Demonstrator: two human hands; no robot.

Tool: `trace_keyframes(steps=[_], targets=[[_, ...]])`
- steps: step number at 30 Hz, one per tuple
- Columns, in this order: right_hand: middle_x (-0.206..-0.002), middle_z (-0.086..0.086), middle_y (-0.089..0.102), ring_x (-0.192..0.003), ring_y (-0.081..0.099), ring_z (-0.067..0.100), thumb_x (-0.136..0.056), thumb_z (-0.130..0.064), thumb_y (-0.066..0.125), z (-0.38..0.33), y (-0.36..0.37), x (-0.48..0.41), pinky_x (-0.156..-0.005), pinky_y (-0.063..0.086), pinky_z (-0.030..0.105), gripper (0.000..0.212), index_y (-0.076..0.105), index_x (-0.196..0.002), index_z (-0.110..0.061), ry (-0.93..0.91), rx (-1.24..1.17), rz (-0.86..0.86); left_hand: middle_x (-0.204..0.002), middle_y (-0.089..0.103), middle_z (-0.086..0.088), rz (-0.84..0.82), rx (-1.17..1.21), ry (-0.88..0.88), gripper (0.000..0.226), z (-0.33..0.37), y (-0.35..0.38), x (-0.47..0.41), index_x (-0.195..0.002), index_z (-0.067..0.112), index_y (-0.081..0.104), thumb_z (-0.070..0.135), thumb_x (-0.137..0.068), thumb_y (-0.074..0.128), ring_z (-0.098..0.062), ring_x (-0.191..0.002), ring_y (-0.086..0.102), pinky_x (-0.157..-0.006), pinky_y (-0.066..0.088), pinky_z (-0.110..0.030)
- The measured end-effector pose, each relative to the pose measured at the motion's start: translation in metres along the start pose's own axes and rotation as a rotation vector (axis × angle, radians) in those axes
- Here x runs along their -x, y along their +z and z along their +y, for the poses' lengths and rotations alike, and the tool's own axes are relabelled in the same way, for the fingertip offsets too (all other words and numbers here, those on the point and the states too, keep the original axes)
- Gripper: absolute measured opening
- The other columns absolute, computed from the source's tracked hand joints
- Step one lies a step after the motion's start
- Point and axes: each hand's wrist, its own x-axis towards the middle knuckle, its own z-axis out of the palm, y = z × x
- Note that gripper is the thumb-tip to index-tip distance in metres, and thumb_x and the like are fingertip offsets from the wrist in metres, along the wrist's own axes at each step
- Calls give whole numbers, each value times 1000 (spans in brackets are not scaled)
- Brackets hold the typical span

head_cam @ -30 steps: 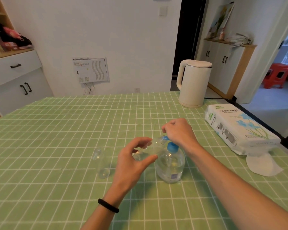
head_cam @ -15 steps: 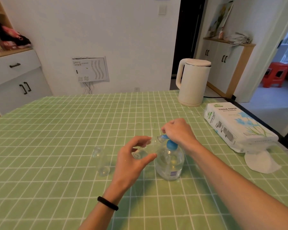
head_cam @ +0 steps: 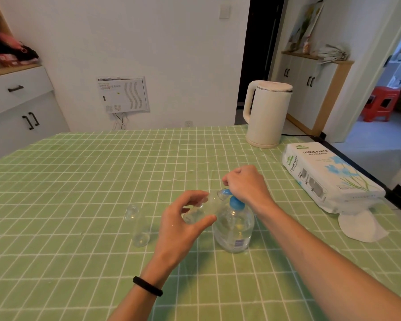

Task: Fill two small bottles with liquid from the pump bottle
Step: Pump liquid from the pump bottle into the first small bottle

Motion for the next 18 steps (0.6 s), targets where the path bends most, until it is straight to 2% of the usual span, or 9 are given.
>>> trace_keyframes(steps=[4, 7, 10, 14, 16, 17, 18], targets=[[-85, 18, 77, -74, 65, 29, -93, -19, 60, 1, 0, 0, -78, 60, 46, 27, 76, -91, 3, -6, -5, 13, -110, 76, 22, 5, -2, 2, 46, 0, 0, 1, -114, 33, 74, 15, -77, 93, -3, -108, 70, -90, 50, -13], [-65, 8, 57, -66, 52, 26, -91, -18, 60, -1, -1, 2, -66, 47, 40, 20, 60, -72, -11, -19, 7, 2, -110, 76, 22, 7, -3, 1, 46, 1, -1, 2, -114, 34, 73, 16, -77, 93, -4, -109, 70, -90, 49, -12], [-63, 1, 46, -61, 43, 22, -90, -18, 59, -4, -4, 2, -64, 38, 37, 18, 49, -74, -16, -17, 20, -48, -109, 76, 22, 5, -5, 1, 45, 2, -1, 2, -114, 33, 74, 16, -77, 93, -3, -109, 69, -89, 48, -10], [-59, -1, 39, -57, 36, 21, -92, -19, 55, -10, -10, -1, -62, 34, 34, 20, 46, -74, -17, -56, 36, -56, -109, 77, 18, 7, 1, 7, 44, 4, -2, 1, -113, 32, 74, 16, -77, 92, -6, -109, 69, -90, 47, -10], [-59, 5, 47, -58, 45, 27, -93, -20, 55, -11, -9, 1, -65, 43, 38, 24, 51, -72, -11, -59, 23, -44, -109, 77, 18, 9, -5, 15, 43, 4, -3, 1, -114, 31, 74, 17, -77, 92, -6, -109, 69, -90, 47, -11], [-66, 13, 61, -65, 59, 35, -94, -20, 55, -9, -9, 2, -72, 53, 42, 26, 61, -77, -2, -54, 9, -49, -109, 76, 18, 9, -6, 17, 43, 5, -3, 1, -114, 31, 74, 17, -77, 92, -6, -109, 69, -90, 48, -11], [-85, 19, 75, -83, 72, 41, -95, -20, 55, -8, -9, 2, -84, 60, 48, 31, 72, -91, 6, -41, -5, -49, -109, 76, 19, 9, -4, 17, 44, 5, -2, 1, -114, 31, 74, 17, -77, 92, -6, -109, 69, -90, 48, -12]])
